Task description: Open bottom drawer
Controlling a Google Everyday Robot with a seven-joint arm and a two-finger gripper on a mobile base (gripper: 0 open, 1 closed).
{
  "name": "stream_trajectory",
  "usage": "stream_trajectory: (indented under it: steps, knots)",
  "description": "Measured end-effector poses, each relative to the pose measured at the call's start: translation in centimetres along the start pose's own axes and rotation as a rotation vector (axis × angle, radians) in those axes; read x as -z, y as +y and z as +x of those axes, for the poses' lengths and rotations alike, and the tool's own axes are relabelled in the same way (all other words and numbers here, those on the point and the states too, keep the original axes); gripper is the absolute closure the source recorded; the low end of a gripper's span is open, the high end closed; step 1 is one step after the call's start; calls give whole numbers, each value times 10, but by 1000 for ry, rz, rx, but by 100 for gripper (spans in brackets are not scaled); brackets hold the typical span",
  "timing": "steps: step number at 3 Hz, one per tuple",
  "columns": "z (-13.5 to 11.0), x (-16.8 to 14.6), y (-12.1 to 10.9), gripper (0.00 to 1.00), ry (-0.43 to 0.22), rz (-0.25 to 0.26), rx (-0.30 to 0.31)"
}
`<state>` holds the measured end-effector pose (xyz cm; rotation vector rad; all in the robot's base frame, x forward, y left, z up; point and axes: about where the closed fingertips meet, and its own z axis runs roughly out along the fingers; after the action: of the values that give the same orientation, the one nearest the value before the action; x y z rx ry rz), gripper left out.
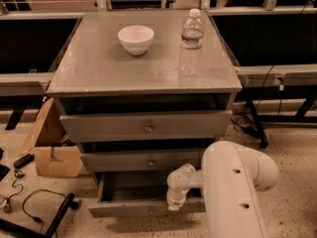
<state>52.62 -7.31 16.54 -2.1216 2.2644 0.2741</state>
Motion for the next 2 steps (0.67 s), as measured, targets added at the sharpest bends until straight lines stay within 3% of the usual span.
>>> stream_trajectory:
  steps: [2]
  knots:
    - [-4,14,7,100,-27,-14,-54]
